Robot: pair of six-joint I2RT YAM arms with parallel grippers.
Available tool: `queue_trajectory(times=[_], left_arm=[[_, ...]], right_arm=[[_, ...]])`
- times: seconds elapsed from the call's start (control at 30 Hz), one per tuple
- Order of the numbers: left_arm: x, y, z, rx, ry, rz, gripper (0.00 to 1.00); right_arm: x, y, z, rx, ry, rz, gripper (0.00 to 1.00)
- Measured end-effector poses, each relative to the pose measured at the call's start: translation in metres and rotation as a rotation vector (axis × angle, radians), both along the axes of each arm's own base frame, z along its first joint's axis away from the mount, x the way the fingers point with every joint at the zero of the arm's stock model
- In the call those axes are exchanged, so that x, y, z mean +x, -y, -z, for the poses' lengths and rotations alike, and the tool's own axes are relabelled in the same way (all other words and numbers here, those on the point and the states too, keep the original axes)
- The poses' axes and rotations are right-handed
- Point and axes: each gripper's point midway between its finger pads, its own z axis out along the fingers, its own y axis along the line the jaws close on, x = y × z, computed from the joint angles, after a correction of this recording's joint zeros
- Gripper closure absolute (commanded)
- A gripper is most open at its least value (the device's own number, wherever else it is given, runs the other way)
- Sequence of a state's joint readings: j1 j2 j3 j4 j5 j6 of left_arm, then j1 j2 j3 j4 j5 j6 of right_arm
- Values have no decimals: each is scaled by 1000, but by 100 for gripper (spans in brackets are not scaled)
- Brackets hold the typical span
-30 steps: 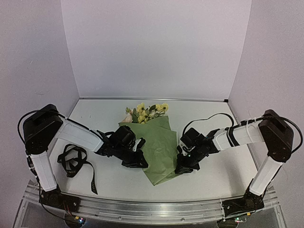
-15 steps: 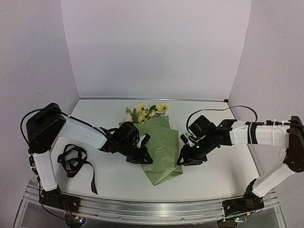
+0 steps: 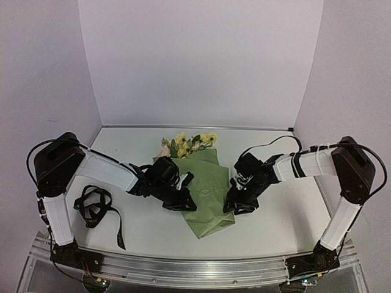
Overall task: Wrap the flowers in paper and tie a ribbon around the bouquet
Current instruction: Press the fold line on the folded bouquet.
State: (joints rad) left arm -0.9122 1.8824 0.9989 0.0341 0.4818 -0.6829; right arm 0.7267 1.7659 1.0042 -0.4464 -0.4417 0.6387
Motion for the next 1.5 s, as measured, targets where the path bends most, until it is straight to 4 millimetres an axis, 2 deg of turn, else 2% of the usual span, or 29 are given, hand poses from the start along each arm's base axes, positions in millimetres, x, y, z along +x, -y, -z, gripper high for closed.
queue_trajectory(times=[0.2, 0.5, 0.67, 0.83, 1.03, 1.2, 1.33, 1.5], left_arm=[[2, -1, -1, -4, -3, -2, 91], [4, -14, 2, -24, -34, -28, 91], [3, -29, 7, -41, -72, -59, 91], [12, -43, 11, -56, -108, -111, 90], [24, -48, 11, -84, -131, -150, 90], [32, -52, 24, -83, -182, -192, 89], [46, -58, 26, -100, -213, -233, 89], [73, -66, 25, -128, -227, -296, 86]], right_arm=[[8, -5, 9, 37, -1, 78, 77], [9, -11, 15, 77, 0, 158, 96], [8, -13, 17, 77, -2, 181, 97], [8, -13, 17, 76, -5, 187, 98], [7, -13, 16, 67, -8, 188, 98], [7, -12, 16, 56, -11, 187, 98], [6, -12, 16, 50, -12, 186, 98], [5, -11, 17, 43, -15, 186, 98]])
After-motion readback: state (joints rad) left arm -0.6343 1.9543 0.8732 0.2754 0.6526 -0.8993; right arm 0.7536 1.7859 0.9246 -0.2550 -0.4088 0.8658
